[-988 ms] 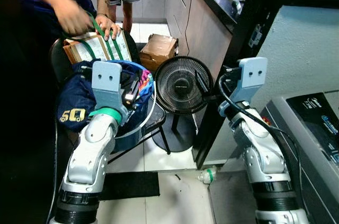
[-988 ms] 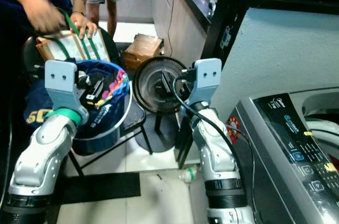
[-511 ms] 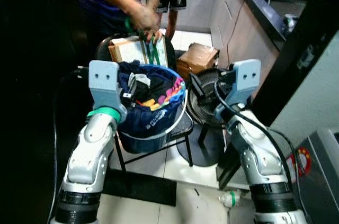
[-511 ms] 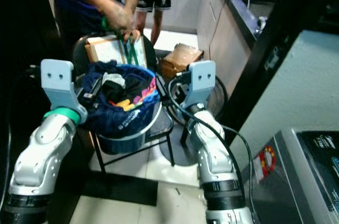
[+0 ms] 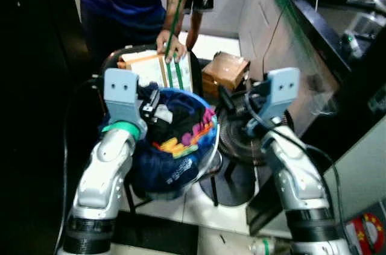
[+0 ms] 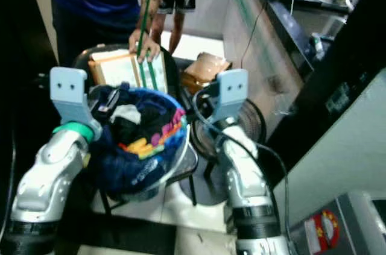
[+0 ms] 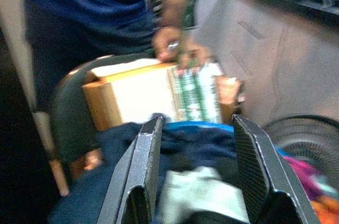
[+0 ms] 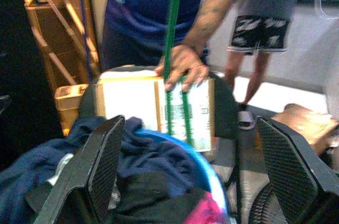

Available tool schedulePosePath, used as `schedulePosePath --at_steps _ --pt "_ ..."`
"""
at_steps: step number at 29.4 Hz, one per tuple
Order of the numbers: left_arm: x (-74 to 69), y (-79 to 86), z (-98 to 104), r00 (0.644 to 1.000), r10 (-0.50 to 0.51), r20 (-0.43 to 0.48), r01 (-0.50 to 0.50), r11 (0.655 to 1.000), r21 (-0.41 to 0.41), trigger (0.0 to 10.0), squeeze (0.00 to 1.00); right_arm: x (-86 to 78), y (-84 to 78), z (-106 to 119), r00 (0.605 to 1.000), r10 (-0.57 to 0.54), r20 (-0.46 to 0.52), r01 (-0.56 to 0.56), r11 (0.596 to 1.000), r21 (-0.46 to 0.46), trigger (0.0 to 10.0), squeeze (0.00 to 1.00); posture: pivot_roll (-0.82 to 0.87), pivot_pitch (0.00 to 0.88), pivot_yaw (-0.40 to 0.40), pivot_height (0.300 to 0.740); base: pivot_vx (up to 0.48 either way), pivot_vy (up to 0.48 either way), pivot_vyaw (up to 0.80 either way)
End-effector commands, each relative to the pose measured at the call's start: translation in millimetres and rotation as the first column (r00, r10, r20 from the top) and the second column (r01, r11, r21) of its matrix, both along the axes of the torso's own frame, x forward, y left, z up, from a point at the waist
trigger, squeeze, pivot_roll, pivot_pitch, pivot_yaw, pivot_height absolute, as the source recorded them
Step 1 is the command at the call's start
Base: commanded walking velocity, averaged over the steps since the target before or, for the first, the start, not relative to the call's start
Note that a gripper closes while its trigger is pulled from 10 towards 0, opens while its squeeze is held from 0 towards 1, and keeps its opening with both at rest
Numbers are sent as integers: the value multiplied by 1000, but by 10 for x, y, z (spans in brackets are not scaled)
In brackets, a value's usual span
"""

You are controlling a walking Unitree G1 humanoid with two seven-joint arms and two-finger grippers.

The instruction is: Clothes washing

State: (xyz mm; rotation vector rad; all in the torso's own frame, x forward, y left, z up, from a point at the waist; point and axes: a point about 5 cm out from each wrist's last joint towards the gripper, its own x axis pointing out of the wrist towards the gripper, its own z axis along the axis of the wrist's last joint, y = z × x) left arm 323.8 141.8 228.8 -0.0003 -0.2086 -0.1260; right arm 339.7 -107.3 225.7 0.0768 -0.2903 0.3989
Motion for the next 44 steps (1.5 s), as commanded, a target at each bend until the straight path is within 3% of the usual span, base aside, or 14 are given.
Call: schedulePosePath --at_steps 1,18,31,34,36,40,41,42,44 --pt "-2 -72 -23 1000 -27 -8 27 1000 -8 10000 0 -3 -92 -30 1000 -31 -7 31 999 -9 10000 0 17 17 -23 740 420 0 0" --pt "3 -96 -26 999 -45 -13 45 999 -6 10000 0 -12 -106 -52 999 -33 -21 33 999 3 10000 0 14 20 -17 740 418 0 0" --pt "0 -52 -70 1000 4 -14 -4 1000 17 10000 0 -2 -101 -104 997 1 -72 0 1000 16 10000 0 7 30 -27 740 0 0 0" --pt "-4 -48 -105 1000 10 -21 -8 997 74 10000 0 12 -102 -147 995 9 -98 -8 1000 9 10000 0 7 30 -27 740 0 0 0" --pt "-2 -37 -168 999 21 -39 -15 990 143 10000 0 55 -106 -253 989 8 -150 -15 999 -44 10000 0 4 38 -34 740 0 0 0" --pt "-5 -6 -233 997 39 -66 -27 983 180 10000 0 115 -68 -496 964 41 -261 -84 984 -154 10000 0 3 41 -39 740 0 0 0" --pt "-8 10 -254 996 46 -73 -31 980 198 10000 0 130 -23 -616 947 67 -315 -140 967 -213 10000 635 3 41 -39 740 0 0 0" --pt "-10 19 -262 996 50 -75 -34 978 204 10000 0 142 17 -679 936 86 -342 -176 955 -240 10000 1000 4 42 -48 740 0 0 0" --pt "-14 26 -265 996 55 -75 -38 977 208 10000 0 157 63 -699 930 100 -353 -199 946 -257 10000 1000 7 42 -57 740 0 0 0"
